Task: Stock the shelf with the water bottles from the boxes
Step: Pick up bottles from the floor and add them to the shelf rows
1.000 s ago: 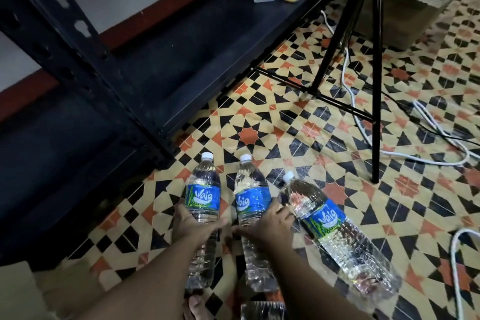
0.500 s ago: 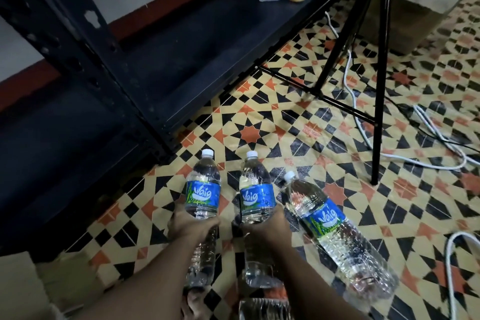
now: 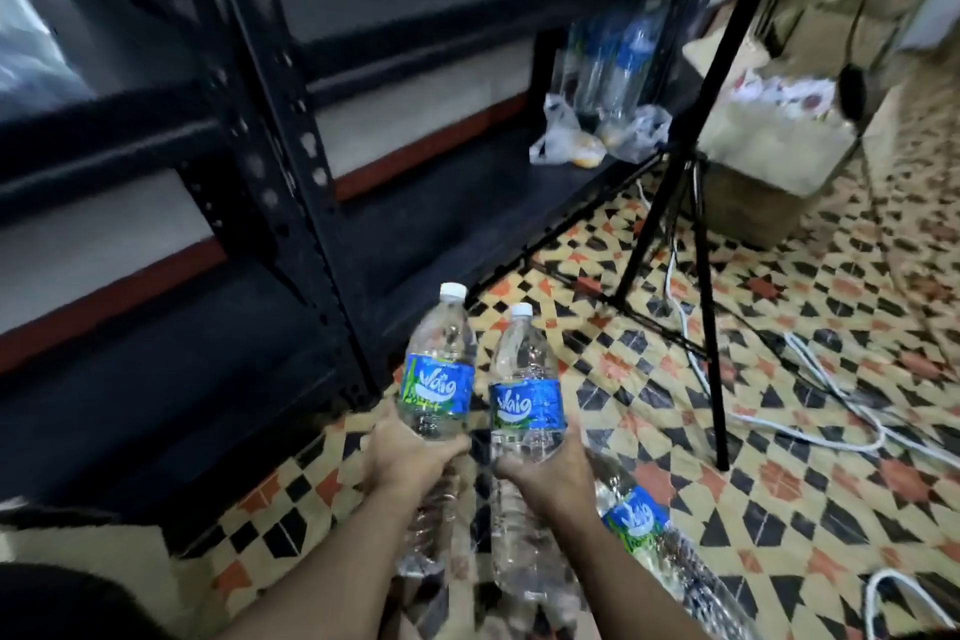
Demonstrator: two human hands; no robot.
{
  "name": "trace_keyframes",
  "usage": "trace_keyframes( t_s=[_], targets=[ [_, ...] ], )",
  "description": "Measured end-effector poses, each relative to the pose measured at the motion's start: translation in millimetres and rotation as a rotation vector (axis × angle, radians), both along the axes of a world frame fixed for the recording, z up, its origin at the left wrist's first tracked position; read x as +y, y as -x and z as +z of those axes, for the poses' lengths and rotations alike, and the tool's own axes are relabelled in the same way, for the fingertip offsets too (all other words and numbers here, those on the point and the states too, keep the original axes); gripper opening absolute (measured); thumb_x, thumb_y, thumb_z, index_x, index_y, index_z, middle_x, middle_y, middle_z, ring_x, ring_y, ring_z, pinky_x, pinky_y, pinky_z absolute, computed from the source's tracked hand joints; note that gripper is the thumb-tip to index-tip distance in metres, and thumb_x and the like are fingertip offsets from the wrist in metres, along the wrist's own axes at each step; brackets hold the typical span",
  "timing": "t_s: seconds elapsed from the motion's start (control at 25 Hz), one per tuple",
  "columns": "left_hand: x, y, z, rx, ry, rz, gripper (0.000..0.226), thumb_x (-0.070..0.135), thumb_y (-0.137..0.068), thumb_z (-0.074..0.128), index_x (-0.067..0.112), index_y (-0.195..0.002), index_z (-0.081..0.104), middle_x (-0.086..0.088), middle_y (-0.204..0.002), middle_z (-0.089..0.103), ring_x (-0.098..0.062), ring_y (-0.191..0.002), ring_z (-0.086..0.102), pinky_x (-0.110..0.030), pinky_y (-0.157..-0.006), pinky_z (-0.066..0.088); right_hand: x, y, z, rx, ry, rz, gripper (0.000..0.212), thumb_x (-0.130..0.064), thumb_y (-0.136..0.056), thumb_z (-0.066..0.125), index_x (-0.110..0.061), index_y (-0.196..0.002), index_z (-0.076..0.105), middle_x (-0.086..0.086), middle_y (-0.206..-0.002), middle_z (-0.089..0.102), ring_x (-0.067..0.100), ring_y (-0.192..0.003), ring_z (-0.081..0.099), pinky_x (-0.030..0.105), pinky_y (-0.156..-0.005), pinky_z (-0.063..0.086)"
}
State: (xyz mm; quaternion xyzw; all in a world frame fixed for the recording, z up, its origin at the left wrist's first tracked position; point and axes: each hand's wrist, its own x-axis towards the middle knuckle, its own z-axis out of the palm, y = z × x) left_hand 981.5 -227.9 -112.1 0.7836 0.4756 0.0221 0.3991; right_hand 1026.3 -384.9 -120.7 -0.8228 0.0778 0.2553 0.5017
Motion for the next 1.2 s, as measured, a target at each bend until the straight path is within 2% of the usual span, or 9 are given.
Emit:
trace_keyframes(
  t_s=[0.08, 0.12, 0.24, 0.4, 0.56, 0.72, 0.96, 1.12, 1.2],
  targets=[
    [-1.3, -1.4, 55.3, -0.149, -0.056, -0.017, 0.078, 0.047, -0.048, 0.092, 0.021, -0.113, 0.056, -0.004, -0.104, 0.069, -0.026, -0.105, 0.062, -0.031, -0.085, 0.053, 1.7, -1.6, 47.6, -0.116, -0.074, 0.008, 0.098, -0.030, -0.068, 0.090, -0.013, -0.143, 0.029, 0.015, -0.133, 0.055, 0.022, -0.103, 0.064, 0.030, -0.077, 0.057],
    [-1.8, -0.9, 83.3, -0.211, -0.089, -0.024, 0.076, 0.049, -0.047, 0.091, 0.023, -0.110, 0.057, -0.003, -0.100, 0.069, -0.026, -0.104, 0.061, -0.030, -0.084, 0.052, 2.5, -0.5, 71.5, -0.161, -0.131, 0.000, 0.100, -0.030, -0.067, 0.090, -0.014, -0.145, 0.030, 0.015, -0.138, 0.053, 0.026, -0.114, 0.060, 0.030, -0.093, 0.047],
    [-2.0, 10.6, 165.4, -0.380, -0.202, -0.060, 0.078, 0.055, -0.047, 0.088, 0.027, -0.113, 0.056, 0.000, -0.101, 0.070, -0.024, -0.103, 0.064, -0.032, -0.085, 0.054, 8.9, 5.1, 133.6, -0.312, -0.271, -0.028, 0.098, -0.034, -0.048, 0.098, -0.022, -0.129, 0.044, 0.005, -0.123, 0.064, 0.021, -0.107, 0.063, 0.029, -0.079, 0.051],
    [3.2, 52.6, 257.9, -0.710, -0.243, -0.025, 0.080, 0.048, -0.050, 0.091, 0.022, -0.116, 0.055, 0.007, -0.105, 0.068, -0.014, -0.105, 0.063, -0.031, -0.092, 0.051, 26.4, 21.7, 213.5, -0.562, -0.362, 0.014, 0.086, -0.043, -0.041, 0.093, -0.033, -0.113, 0.047, -0.007, -0.102, 0.070, 0.010, -0.094, 0.069, 0.041, -0.088, 0.056],
    [18.4, 113.5, 312.9, -0.906, -0.357, 0.069, 0.073, 0.045, -0.051, 0.092, 0.024, -0.110, 0.054, 0.010, -0.101, 0.065, -0.011, -0.100, 0.059, -0.026, -0.086, 0.045, 56.8, 56.9, 287.7, -0.675, -0.492, 0.173, 0.076, -0.024, -0.057, 0.094, -0.030, -0.116, 0.047, -0.015, -0.100, 0.066, -0.007, -0.089, 0.062, 0.014, -0.078, 0.050],
    [54.6, 173.7, 344.0, -0.961, -0.505, 0.201, 0.069, 0.050, -0.050, 0.089, 0.026, -0.104, 0.055, 0.006, -0.101, 0.067, -0.017, -0.104, 0.061, -0.037, -0.093, 0.049, 105.8, 103.0, 331.4, -0.731, -0.570, 0.333, 0.073, -0.026, -0.058, 0.094, -0.034, -0.115, 0.049, -0.018, -0.101, 0.066, -0.011, -0.090, 0.061, 0.004, -0.063, 0.043],
    [121.1, 250.9, 373.7, -0.952, -0.703, 0.396, 0.083, 0.053, -0.048, 0.087, 0.023, -0.119, 0.054, 0.004, -0.110, 0.066, -0.018, -0.109, 0.060, -0.041, -0.098, 0.048, 202.0, 169.7, 357.0, -0.733, -0.711, 0.497, 0.080, -0.035, -0.052, 0.096, -0.034, -0.117, 0.051, -0.013, -0.103, 0.069, -0.008, -0.090, 0.065, 0.020, -0.080, 0.051],
    [163.0, 298.0, 381.3, -0.913, -0.806, 0.530, 0.095, 0.054, -0.049, 0.088, 0.017, -0.129, 0.051, -0.001, -0.118, 0.064, -0.021, -0.113, 0.059, -0.044, -0.099, 0.047, 270.4, 214.5, 367.7, -0.715, -0.695, 0.598, 0.124, -0.070, -0.033, 0.089, -0.028, -0.139, 0.042, -0.005, -0.127, 0.063, 0.013, -0.116, 0.061, 0.036, -0.097, 0.051],
    [182.3, 317.8, 381.6, -0.903, -0.801, 0.594, 0.092, 0.048, -0.050, 0.091, 0.017, -0.127, 0.051, -0.002, -0.116, 0.064, -0.022, -0.111, 0.059, -0.044, -0.098, 0.047, 294.2, 232.7, 373.0, -0.687, -0.676, 0.660, 0.130, -0.070, -0.035, 0.089, -0.025, -0.145, 0.035, -0.003, -0.135, 0.058, 0.017, -0.123, 0.056, 0.033, -0.100, 0.048]
  ],
)
